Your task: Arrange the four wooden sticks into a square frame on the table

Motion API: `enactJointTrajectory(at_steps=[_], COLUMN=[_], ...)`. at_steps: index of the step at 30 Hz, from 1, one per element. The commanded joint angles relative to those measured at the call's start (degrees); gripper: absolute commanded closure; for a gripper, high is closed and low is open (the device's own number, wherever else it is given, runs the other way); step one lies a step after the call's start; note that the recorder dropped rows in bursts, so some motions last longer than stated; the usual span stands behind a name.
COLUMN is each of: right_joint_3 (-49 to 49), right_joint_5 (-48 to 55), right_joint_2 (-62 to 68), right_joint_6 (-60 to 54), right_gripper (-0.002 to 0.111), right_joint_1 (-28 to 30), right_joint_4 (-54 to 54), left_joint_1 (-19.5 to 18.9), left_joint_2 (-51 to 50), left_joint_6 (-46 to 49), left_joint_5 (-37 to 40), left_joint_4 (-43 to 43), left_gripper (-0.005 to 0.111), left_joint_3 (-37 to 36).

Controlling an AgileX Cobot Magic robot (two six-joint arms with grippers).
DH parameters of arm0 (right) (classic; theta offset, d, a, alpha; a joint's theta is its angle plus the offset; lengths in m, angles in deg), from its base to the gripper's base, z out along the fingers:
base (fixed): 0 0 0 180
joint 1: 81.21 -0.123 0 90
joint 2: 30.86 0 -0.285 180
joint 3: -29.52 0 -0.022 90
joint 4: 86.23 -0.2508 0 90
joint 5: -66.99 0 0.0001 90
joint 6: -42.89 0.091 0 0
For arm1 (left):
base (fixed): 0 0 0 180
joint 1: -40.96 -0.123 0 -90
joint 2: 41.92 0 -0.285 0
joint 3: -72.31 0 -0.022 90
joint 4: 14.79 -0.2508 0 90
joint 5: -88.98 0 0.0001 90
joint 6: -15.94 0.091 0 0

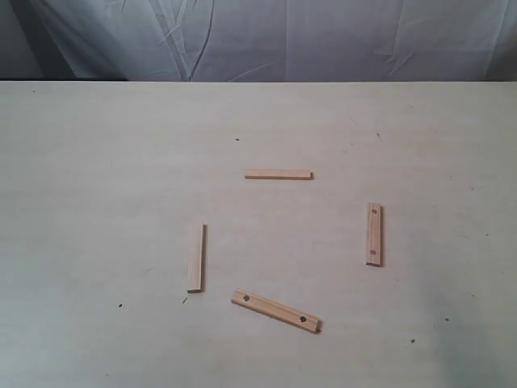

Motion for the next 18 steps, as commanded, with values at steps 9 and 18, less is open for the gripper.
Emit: enactJointTrajectory(at_steps=[9, 18], right_joint_3=[19.42, 24.69], right_joint_5=[11.66, 12.85], right_joint_2=[46.27, 71.20], right_joint_6=[0.44, 0.68], right_gripper=[0.109, 0.109], right_joint_1=[0.36, 0.22], right_joint_4=[-5.24, -11.49], left_joint_1=[-0.18, -0.18], left_joint_2=[-48.85, -76.74], left_joint_6=[15.26, 16.21], left_joint_5=[53.83, 50.80], left_joint_4=[3.38, 22.34], left_gripper=[0.107, 0.107], left_joint_3=[36.90, 38.85])
